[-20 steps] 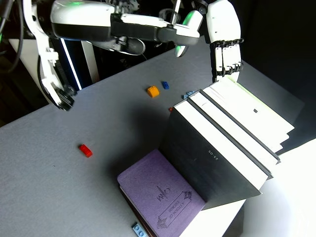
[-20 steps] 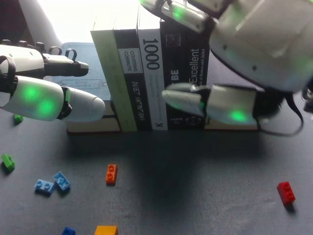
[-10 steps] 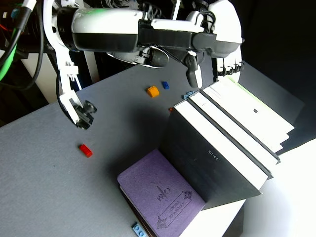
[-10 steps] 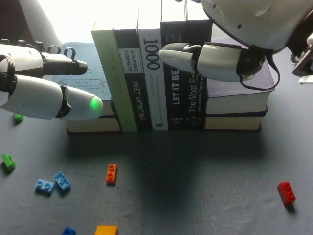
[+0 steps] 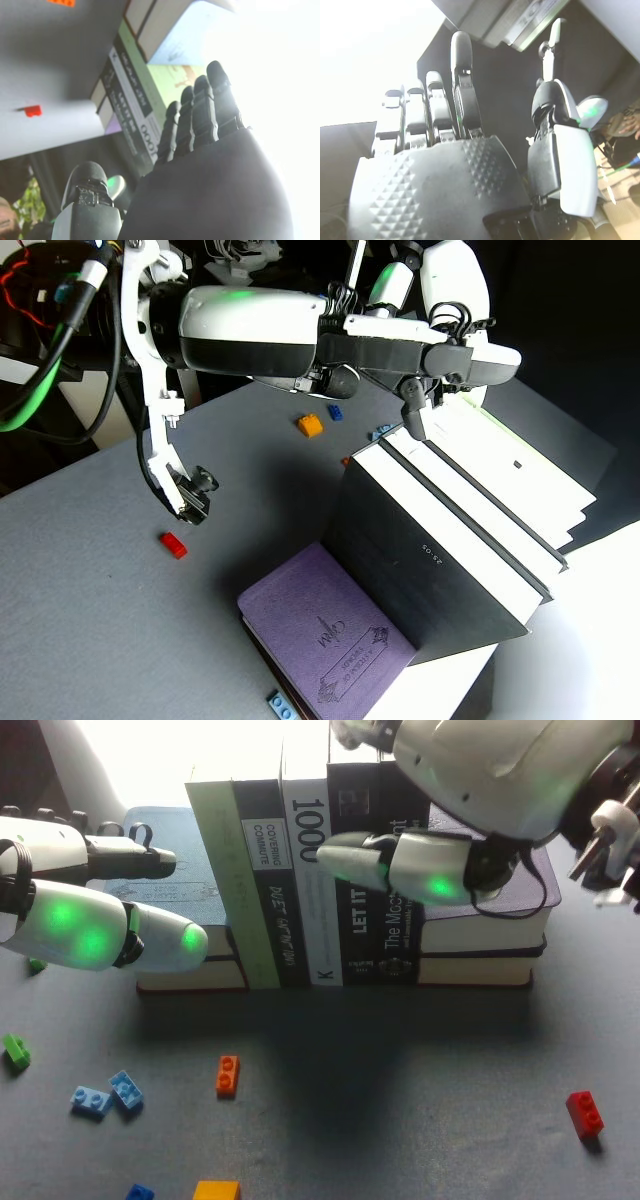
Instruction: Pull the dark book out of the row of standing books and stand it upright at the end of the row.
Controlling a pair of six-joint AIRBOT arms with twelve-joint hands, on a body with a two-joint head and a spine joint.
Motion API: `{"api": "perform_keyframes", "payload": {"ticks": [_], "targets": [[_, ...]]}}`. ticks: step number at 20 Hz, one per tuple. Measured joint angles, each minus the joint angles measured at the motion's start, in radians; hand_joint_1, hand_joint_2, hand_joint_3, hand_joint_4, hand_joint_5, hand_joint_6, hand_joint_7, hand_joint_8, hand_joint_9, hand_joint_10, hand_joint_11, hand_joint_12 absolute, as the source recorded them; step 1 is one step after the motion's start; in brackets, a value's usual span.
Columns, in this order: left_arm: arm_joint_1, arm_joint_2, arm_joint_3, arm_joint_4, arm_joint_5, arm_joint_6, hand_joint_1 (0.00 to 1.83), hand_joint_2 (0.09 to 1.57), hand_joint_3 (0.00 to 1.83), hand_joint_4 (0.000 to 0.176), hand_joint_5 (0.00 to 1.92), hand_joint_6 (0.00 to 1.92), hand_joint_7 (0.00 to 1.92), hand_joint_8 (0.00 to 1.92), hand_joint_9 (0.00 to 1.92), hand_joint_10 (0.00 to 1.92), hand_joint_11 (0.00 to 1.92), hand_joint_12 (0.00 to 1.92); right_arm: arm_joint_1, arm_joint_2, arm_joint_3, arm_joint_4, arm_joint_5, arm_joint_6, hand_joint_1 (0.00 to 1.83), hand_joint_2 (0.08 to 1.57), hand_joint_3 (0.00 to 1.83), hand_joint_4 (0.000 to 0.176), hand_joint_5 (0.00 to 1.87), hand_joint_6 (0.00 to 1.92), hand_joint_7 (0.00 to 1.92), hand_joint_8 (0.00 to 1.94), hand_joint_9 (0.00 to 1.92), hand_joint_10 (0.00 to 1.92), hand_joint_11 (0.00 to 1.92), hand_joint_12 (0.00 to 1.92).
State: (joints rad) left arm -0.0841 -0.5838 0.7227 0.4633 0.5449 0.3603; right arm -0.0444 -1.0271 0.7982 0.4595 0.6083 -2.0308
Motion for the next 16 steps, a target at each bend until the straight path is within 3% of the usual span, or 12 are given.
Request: {"api": "perform_keyframes", "payload": {"ticks": [4,16], "targets": [[0.002,0.001,0.0,0.0,0.0,-0.001,0.0,1.11,0.0,0.0,0.06,0.01,0.06,0.01,0.04,0.0,0.0,0.34,-0.01,0.006,-0.015,0.084,0.001,-0.014,0.0,1.14,0.0,0.0,0.37,0.68,0.05,0.0,0.0,0.0,0.0,0.0],[0.002,0.001,0.0,0.0,0.0,-0.003,0.0,1.14,0.0,0.0,0.05,0.0,0.07,0.0,0.08,0.0,0.0,0.37,-0.023,0.049,-0.181,0.362,0.075,-0.171,0.0,1.16,0.0,0.0,0.37,0.7,0.06,0.01,0.0,0.0,0.0,0.0]]}}
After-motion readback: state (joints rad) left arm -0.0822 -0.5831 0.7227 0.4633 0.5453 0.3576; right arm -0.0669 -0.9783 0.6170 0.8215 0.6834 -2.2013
